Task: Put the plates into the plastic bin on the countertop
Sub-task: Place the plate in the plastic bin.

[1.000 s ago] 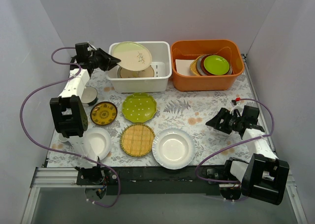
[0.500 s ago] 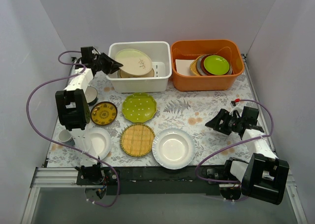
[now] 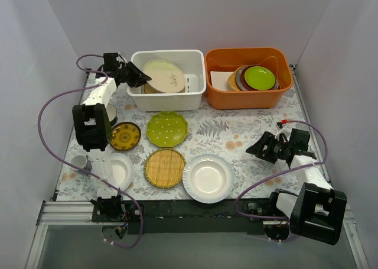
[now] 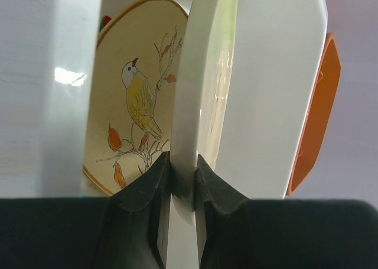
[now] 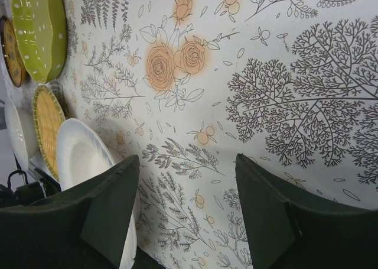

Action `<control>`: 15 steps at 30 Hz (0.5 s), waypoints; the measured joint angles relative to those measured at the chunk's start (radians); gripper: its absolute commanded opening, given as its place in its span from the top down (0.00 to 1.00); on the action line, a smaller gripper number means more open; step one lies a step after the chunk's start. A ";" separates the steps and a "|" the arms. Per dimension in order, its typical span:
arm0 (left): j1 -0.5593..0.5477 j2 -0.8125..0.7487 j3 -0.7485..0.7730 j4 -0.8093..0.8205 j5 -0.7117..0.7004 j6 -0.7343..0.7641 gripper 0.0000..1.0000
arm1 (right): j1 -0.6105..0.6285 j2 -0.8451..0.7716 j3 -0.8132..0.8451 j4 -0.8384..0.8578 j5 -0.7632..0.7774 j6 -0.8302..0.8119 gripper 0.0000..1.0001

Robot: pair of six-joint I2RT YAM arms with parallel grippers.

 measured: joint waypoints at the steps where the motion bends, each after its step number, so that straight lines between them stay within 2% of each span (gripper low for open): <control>1: -0.004 0.005 0.005 -0.003 0.002 0.006 1.00 | 0.000 0.001 0.000 0.000 0.000 0.000 0.26; 4: -0.013 0.026 0.034 -0.025 0.008 0.026 0.99 | 0.000 0.008 0.000 0.000 0.000 0.000 0.27; 15: -0.030 0.122 0.191 -0.140 0.011 0.092 0.83 | 0.000 0.021 -0.001 0.000 0.000 0.000 0.27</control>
